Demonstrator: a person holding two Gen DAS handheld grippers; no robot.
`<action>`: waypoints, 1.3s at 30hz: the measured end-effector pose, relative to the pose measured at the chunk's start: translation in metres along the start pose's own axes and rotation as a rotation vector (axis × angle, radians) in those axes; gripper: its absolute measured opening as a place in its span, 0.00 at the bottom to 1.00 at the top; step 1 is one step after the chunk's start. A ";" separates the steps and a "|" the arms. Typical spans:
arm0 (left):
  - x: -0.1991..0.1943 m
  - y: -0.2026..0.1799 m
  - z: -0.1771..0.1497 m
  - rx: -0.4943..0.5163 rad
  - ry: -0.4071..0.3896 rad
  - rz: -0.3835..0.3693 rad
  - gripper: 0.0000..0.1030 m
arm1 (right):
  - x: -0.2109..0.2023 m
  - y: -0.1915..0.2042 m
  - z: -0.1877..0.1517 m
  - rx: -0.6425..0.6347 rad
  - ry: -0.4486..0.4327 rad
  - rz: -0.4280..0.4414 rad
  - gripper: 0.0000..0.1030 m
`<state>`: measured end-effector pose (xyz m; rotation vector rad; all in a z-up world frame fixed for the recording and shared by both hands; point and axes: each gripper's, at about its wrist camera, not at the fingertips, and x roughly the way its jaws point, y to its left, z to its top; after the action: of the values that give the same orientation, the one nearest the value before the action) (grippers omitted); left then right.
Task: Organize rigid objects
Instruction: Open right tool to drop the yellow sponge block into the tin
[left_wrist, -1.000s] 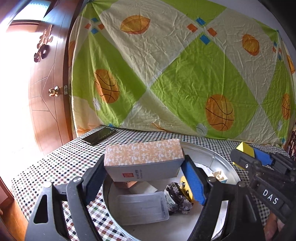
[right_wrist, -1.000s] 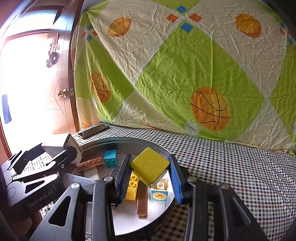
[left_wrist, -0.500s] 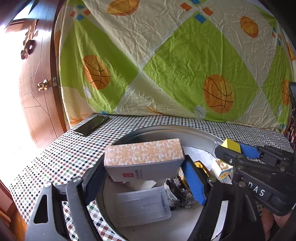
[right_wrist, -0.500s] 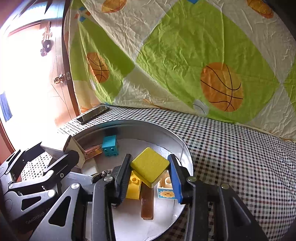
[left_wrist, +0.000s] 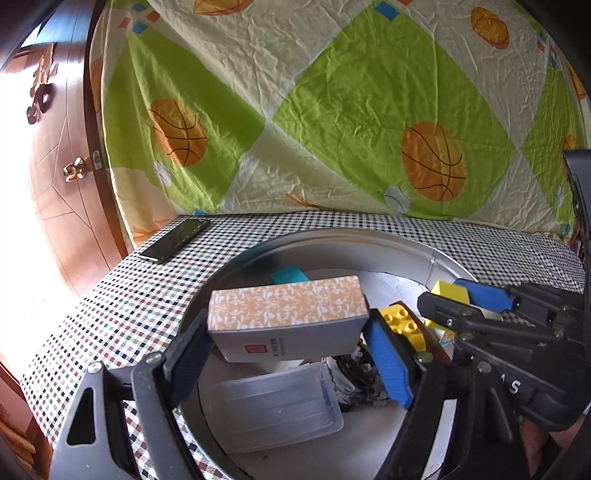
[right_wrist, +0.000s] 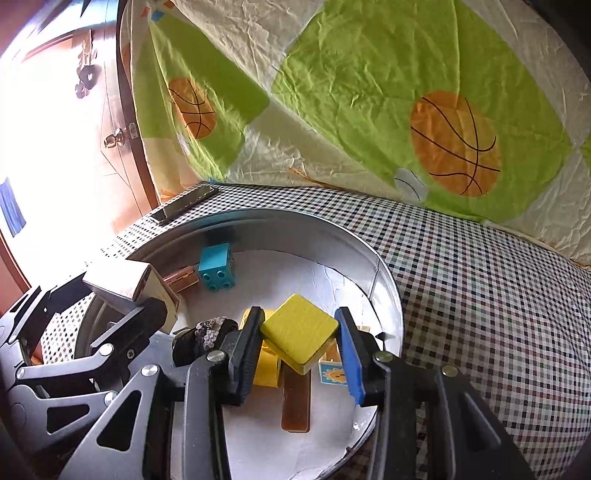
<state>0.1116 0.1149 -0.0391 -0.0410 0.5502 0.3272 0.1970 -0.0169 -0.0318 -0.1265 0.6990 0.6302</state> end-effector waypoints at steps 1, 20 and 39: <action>0.000 0.000 0.000 -0.002 0.002 -0.003 0.79 | 0.000 0.000 -0.001 0.002 -0.001 -0.001 0.44; -0.030 0.013 -0.001 -0.021 -0.060 0.023 1.00 | -0.043 -0.014 -0.010 0.072 -0.104 -0.020 0.80; -0.076 0.040 0.001 -0.073 -0.068 0.033 1.00 | -0.105 0.016 -0.003 0.004 -0.209 -0.011 0.89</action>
<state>0.0388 0.1309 0.0035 -0.0914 0.4717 0.3792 0.1241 -0.0579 0.0340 -0.0596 0.4975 0.6211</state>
